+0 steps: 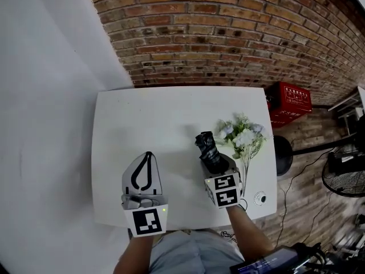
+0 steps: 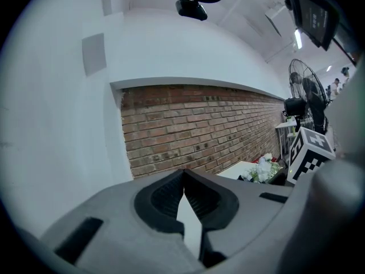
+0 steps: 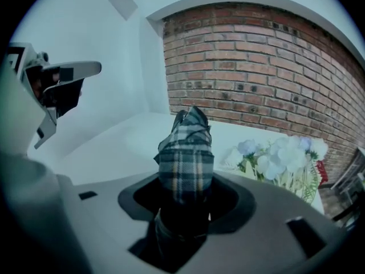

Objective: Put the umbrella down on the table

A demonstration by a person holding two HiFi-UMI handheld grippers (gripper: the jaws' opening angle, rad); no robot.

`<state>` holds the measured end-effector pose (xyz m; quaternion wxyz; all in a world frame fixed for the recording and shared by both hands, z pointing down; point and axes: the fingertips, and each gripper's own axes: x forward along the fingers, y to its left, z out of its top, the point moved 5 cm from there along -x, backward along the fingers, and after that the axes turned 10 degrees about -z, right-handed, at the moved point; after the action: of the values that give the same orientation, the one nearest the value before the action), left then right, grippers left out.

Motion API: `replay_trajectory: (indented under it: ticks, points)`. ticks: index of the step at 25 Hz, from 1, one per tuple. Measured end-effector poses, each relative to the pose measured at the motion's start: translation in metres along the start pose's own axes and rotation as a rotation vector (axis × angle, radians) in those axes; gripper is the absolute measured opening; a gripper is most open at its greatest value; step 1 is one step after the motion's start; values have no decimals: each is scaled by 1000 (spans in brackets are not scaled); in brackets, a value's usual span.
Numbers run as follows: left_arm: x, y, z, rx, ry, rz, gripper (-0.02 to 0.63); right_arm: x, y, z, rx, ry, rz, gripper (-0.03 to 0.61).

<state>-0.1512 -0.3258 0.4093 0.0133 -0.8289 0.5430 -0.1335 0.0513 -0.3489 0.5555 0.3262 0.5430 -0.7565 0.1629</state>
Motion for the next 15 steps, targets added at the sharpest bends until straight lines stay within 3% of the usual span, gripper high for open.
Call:
replay_trajectory:
  ticks: [15]
  points:
    - [-5,7,1,-7,9,18,9,15,11,-12,-22,144,55,258]
